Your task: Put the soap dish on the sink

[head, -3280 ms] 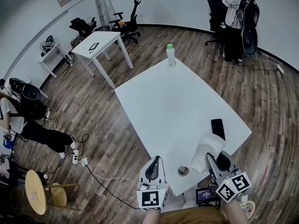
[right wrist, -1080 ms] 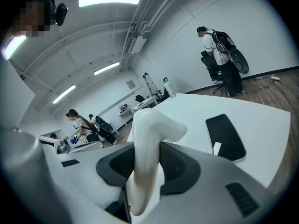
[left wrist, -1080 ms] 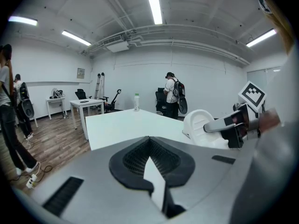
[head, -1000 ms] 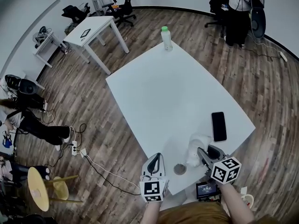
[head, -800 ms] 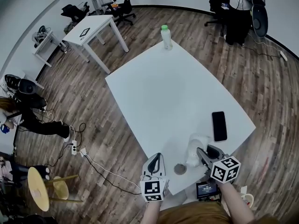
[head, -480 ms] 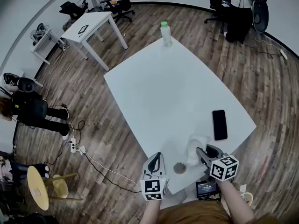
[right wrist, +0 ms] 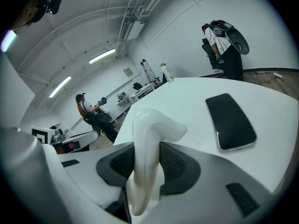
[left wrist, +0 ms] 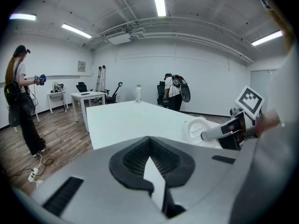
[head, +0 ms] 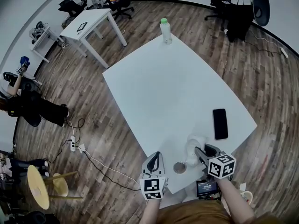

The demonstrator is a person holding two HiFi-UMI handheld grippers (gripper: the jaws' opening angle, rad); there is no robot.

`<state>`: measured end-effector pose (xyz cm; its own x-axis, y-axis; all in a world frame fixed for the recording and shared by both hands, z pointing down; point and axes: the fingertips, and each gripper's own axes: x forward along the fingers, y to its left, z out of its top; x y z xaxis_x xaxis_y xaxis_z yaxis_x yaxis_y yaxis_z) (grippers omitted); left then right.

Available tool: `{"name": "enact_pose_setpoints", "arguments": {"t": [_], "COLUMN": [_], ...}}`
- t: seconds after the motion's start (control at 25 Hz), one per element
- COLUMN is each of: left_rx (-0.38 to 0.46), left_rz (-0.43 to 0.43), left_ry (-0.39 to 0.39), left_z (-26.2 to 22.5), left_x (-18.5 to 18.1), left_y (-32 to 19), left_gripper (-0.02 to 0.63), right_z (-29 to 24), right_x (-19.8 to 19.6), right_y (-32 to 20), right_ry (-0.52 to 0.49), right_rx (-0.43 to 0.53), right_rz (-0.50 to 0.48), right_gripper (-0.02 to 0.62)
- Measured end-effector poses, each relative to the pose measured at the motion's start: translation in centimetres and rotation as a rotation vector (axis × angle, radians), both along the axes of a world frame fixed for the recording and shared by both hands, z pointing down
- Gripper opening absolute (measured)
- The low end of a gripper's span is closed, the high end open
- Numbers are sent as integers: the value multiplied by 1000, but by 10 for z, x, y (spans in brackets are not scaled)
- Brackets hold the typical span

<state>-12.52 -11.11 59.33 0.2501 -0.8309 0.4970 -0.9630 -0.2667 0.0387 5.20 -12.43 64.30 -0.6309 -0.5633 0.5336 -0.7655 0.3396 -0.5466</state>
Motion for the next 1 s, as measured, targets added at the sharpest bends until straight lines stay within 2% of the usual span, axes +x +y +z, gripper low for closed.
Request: {"name": "enact_pose_setpoints", "arguments": {"t": [0.4, 0.6, 1.0], "left_rx": [-27, -30, -19], "left_rz": [1, -1, -5], "left_ry": [12, 15, 52], "left_z": [8, 11, 8], "left_x": [1, 1, 5], "left_y": [-4, -7, -11], "left_gripper": [8, 8, 8], "right_z": [17, 20, 27], "right_x": [-3, -5, 2], "right_y": [-5, -8, -4], "right_ry": [-78, -93, -17], "right_rx": [-103, -114, -182], "right_rz": [31, 28, 13], "right_gripper": [141, 141, 143]}}
